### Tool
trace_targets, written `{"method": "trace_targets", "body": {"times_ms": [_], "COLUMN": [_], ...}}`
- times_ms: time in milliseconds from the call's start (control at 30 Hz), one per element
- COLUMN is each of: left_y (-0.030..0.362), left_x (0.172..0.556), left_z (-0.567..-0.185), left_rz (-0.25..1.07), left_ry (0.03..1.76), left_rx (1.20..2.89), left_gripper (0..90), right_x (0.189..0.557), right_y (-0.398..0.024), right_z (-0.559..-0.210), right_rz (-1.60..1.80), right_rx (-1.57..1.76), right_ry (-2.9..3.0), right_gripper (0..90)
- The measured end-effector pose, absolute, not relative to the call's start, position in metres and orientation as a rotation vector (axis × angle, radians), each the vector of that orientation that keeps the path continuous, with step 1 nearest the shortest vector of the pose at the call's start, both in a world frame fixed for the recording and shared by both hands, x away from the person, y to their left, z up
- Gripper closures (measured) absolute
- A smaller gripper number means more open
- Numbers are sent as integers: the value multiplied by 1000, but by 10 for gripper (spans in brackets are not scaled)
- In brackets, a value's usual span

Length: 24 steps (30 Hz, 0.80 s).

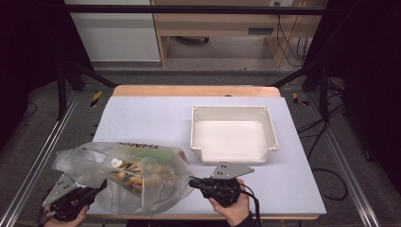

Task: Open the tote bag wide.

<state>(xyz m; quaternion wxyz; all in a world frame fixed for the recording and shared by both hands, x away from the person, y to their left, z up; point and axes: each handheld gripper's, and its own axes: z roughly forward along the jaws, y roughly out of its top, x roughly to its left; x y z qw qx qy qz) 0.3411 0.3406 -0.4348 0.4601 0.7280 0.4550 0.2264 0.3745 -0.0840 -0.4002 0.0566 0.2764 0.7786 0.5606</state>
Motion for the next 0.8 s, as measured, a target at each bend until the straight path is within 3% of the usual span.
{"method": "trace_targets", "body": {"times_ms": [167,233,333,600,667,800], "left_y": [344,337,339,338,339,348], "left_x": [347,350,353,362,360,355], "left_z": [-443,-450,-456,-471,-469,-460], "left_rz": [553,537,544,533,546,576], "left_ry": [1127,1168,1161,1187,1177,1160], "left_rx": [1878,1785,1875,1914,1881,1776], "left_gripper": [891,890,888,830,782,562], "right_x": [389,390,395,399,398,394], "right_y": [-84,-84,-80,-69,-68,-73], "right_z": [-418,-422,-435,-461,-462,-458], "right_rz": [1707,1695,1639,1505,1498,1531], "right_rx": [958,977,1019,1077,1072,1024], "right_ry": [2345,2346,2362,2414,2417,2394], "right_gripper": [898,897,892,838,808,694]}}
